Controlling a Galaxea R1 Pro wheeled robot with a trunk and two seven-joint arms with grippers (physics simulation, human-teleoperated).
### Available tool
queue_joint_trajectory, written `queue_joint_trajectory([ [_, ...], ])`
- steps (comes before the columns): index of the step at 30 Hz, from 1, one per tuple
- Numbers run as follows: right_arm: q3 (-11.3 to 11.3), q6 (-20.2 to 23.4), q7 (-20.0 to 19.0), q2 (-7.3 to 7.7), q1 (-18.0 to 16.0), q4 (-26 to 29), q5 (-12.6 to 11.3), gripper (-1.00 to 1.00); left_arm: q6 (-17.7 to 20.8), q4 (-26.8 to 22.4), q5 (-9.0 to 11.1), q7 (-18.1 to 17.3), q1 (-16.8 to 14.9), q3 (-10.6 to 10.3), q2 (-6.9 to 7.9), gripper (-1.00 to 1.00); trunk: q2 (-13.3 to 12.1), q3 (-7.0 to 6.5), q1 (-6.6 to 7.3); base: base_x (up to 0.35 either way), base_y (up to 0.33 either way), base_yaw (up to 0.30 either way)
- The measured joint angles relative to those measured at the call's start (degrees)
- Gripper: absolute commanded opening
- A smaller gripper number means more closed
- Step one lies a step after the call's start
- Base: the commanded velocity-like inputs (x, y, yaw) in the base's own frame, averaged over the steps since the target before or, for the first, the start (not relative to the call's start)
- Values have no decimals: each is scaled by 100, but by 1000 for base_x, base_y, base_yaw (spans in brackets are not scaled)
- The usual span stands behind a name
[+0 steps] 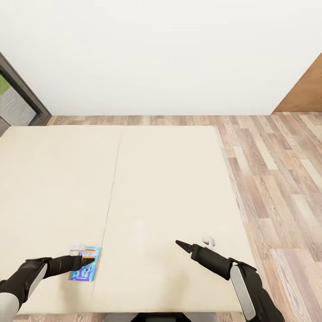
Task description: Put all the toys in the child's room - the three board games (two on the bed and one on the table), the two jigsaw puzzles on the table, and the tennis ball on the table - inside the toy box on the table in the child's room.
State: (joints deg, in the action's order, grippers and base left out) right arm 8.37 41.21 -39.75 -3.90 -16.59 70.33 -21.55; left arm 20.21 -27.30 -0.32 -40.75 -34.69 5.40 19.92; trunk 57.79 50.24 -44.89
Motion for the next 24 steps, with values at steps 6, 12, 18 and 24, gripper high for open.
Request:
queue_joint_trajectory([
  [6,0,1,0,-1,0,-1,-2,100,31,-69,43,-18,-1,-8,-57,100,0,0,-1,-105,-64,0],
  [12,0,0,0,0,0,-1,1,100,13,-97,12,-5,1,0,-77,100,0,0,1,-28,-22,0],
  [18,0,0,0,0,0,1,0,100,15,-76,16,4,1,-4,-56,100,0,0,1,-5,-64,0],
  [24,0,0,0,0,0,-2,-2,100,18,-30,11,0,0,2,-11,100,0,0,1,-5,-89,0],
])
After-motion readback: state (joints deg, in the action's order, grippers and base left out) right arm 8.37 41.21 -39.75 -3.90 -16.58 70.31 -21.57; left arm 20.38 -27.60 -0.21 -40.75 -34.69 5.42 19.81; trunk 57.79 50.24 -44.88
